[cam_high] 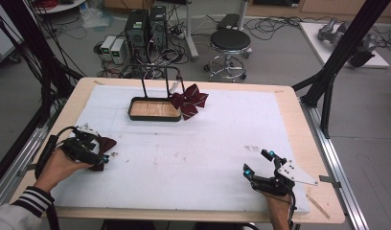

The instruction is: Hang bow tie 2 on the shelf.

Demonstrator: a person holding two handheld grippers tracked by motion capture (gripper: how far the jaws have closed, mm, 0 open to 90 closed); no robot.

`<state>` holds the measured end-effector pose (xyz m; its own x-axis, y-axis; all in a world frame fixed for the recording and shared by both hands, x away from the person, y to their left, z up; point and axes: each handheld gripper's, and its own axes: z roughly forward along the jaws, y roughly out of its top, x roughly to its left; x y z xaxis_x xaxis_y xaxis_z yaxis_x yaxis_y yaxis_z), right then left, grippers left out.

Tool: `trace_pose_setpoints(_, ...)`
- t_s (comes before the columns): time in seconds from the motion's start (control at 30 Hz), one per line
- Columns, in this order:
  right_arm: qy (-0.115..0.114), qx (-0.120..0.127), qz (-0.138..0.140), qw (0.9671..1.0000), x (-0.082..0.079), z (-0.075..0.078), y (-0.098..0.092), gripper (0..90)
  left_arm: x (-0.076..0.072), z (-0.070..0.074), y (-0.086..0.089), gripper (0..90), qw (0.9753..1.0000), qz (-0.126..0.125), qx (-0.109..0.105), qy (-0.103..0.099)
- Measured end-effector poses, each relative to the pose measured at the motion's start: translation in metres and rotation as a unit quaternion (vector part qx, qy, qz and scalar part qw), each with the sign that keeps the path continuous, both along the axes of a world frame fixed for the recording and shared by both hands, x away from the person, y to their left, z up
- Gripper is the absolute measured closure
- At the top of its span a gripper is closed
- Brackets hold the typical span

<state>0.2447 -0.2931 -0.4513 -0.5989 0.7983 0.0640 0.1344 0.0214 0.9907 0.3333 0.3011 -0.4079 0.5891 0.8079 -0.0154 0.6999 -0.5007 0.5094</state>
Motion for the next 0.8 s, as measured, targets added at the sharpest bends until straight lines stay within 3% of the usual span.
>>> trace_pose_setpoints(0.17, -0.003, -0.002, 0.000, 1.0000, -0.0001, -0.0002, 0.0001, 11.6, 0.0014, -0.0020, 0.0000, 26.4, 0.9999, 0.011, 0.003, 0.013)
trace_pose_setpoints(0.53, -0.004, 0.000, 0.000, 1.0000, -0.0008, -0.0005, -0.0001, 11.6, 0.0049, -0.0046, 0.0009, 41.5, 0.9990, 0.029, 0.000, 0.035)
trace_pose_setpoints(0.8, -0.004, 0.000, 0.001, 1.0000, -0.0008, -0.0005, 0.0001, 11.6, 0.0066, -0.0059, 0.0002, 51.2, 0.9985, 0.028, -0.002, 0.048)
